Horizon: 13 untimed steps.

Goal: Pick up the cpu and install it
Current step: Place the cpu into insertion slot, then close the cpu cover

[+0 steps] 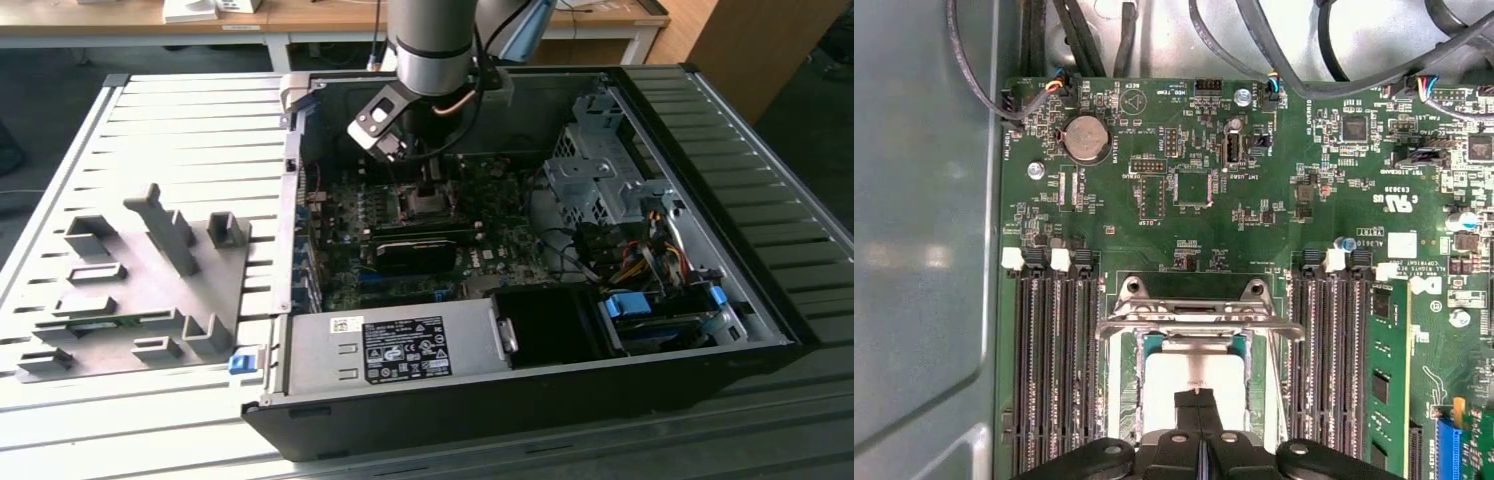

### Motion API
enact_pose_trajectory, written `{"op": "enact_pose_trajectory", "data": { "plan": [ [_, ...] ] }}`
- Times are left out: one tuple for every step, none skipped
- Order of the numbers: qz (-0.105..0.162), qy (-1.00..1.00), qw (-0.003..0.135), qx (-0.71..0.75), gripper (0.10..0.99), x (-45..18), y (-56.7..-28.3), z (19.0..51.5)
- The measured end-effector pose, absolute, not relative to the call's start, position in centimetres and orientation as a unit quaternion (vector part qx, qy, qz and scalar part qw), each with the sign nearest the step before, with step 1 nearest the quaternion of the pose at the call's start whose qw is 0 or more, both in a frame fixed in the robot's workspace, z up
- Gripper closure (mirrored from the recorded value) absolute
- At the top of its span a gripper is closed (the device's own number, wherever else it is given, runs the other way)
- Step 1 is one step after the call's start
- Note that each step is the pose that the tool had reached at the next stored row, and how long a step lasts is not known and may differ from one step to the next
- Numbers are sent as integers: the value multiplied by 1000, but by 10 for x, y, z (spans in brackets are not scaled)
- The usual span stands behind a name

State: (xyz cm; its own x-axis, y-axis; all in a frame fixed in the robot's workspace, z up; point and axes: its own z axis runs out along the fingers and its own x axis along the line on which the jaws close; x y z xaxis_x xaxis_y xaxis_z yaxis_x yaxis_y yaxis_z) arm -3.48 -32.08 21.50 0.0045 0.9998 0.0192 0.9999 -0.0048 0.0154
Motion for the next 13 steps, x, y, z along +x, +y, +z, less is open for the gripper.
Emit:
{"op": "enact_pose_trajectory", "data": {
  "plan": [
    [-12, -705, 1, -709, 980, -35, -321, 216],
    [-12, -705, 2, -709, 980, -35, -321, 217],
    [-12, -705, 2, -709, 980, -35, -321, 217],
    [-11, -705, 2, -709, 980, -35, -321, 218],
    [-11, -705, 2, -709, 980, -35, -321, 218],
    [-11, -705, 2, -709, 980, -35, -321, 219],
    [-11, -705, 2, -709, 980, -35, -321, 220],
    [-11, -705, 3, -709, 980, -35, -321, 220],
    [-11, -705, 3, -709, 980, -35, -321, 221],
    [-11, -705, 3, -709, 980, -35, -321, 222],
    [-11, -705, 3, -709, 980, -35, -321, 223],
    [-11, -705, 3, -709, 980, -35, -321, 224],
    [-10, -705, 3, -709, 980, -35, -321, 226]
  ]
}}
